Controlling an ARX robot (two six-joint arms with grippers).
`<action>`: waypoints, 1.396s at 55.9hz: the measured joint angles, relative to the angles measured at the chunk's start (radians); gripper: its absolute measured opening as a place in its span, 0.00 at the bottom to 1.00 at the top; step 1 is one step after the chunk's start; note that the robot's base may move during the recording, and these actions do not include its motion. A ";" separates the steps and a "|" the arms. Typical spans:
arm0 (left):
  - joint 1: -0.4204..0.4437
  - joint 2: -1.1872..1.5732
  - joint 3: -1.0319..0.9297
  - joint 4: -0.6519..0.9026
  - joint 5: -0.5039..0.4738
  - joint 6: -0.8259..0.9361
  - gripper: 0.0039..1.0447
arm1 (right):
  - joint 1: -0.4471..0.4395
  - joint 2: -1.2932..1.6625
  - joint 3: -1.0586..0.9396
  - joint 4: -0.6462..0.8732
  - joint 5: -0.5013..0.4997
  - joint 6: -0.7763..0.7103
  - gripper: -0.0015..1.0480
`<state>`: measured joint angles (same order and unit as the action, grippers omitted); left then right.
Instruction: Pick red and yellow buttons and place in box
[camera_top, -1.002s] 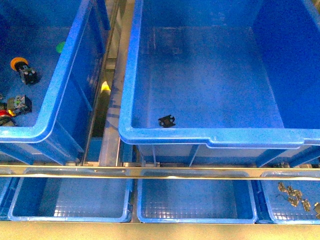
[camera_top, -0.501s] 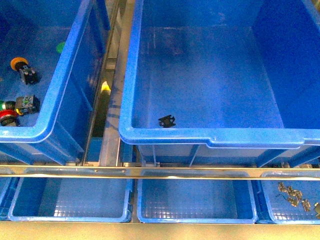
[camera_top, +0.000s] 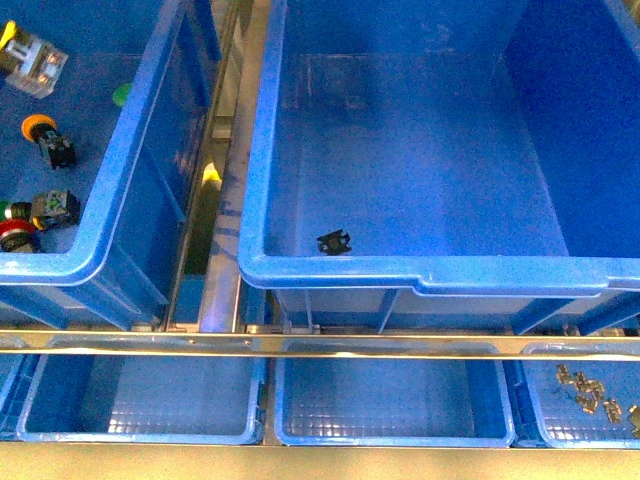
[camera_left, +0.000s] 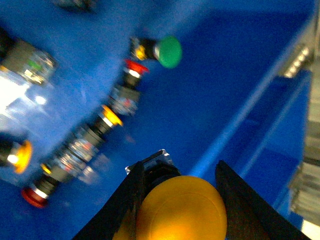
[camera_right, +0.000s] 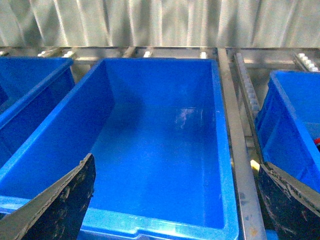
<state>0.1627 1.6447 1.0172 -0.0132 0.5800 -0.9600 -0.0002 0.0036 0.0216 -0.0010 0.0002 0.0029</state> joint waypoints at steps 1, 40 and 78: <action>-0.020 -0.024 -0.010 0.001 0.013 -0.012 0.32 | 0.000 0.000 0.000 0.000 0.000 0.000 0.94; -0.535 0.148 0.069 0.232 -0.062 -0.272 0.32 | 0.000 0.000 0.000 0.000 0.000 0.000 0.94; -0.705 0.246 0.227 0.200 -0.132 -0.327 0.32 | 0.182 0.567 0.155 -0.093 0.049 -0.206 0.94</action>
<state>-0.5419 1.8912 1.2438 0.1864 0.4477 -1.2865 0.1822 0.5705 0.1768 -0.0944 0.0490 -0.2035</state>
